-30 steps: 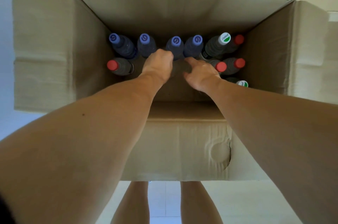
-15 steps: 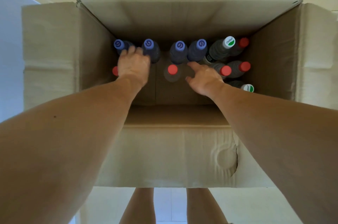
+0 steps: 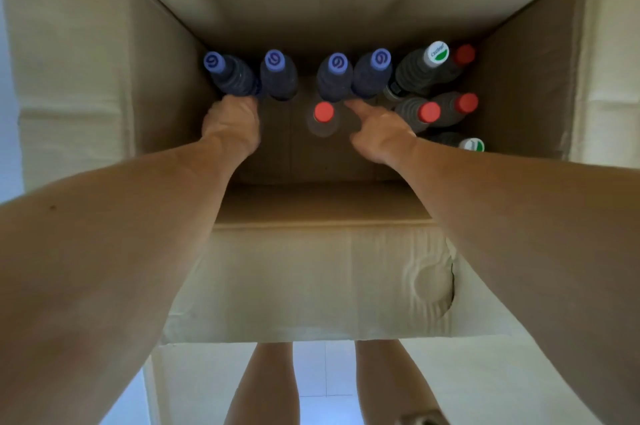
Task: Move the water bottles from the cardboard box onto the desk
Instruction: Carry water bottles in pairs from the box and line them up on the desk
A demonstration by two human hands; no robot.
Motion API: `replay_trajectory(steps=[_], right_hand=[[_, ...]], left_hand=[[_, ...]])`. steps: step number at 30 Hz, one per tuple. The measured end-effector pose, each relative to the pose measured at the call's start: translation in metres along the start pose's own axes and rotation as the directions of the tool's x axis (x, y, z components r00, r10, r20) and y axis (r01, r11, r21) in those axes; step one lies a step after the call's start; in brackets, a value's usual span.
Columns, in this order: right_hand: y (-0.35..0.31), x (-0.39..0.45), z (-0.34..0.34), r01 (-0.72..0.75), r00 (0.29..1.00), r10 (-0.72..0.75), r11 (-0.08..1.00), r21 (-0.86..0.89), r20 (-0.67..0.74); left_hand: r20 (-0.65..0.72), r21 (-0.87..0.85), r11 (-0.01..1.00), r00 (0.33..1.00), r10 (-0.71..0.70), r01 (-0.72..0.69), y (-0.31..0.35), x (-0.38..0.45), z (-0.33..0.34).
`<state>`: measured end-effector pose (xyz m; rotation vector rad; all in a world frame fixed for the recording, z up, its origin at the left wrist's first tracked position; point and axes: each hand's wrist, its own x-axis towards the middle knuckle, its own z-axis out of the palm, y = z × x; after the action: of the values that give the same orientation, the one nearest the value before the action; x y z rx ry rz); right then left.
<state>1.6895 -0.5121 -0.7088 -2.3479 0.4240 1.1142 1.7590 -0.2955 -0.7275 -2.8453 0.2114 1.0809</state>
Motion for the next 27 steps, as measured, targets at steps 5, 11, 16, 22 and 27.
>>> replay_trajectory(steps=[5, 11, 16, 22, 27], right_hand=[[-0.006, 0.004, 0.008, 0.011, 1.000, -0.012, 0.999, 0.035, 0.012], [-0.008, 0.014, 0.020, 0.047, 0.999, -0.047, 0.987, 0.152, -0.004], [-0.011, 0.026, 0.026, 0.056, 0.998, -0.049, 0.978, 0.200, -0.042], [-0.016, 0.043, 0.040, 0.055, 0.996, -0.041, 0.984, 0.169, -0.082], [-0.017, 0.050, 0.047, 0.054, 0.988, -0.029, 0.986, 0.158, -0.153]], left_hand=[[-0.054, -0.153, 0.987, 0.998, 0.036, -0.044, 0.024, -0.002, 0.009], [-0.080, -0.455, 0.891, 0.996, -0.041, 0.000, 0.011, 0.004, 0.020], [-0.044, -0.533, 0.846, 0.998, -0.037, 0.008, -0.003, 0.005, 0.030], [-0.018, -0.558, 0.830, 1.000, -0.019, 0.005, -0.004, 0.016, 0.041], [-0.022, -0.537, 0.843, 1.000, 0.007, -0.018, -0.008, 0.024, 0.047]])
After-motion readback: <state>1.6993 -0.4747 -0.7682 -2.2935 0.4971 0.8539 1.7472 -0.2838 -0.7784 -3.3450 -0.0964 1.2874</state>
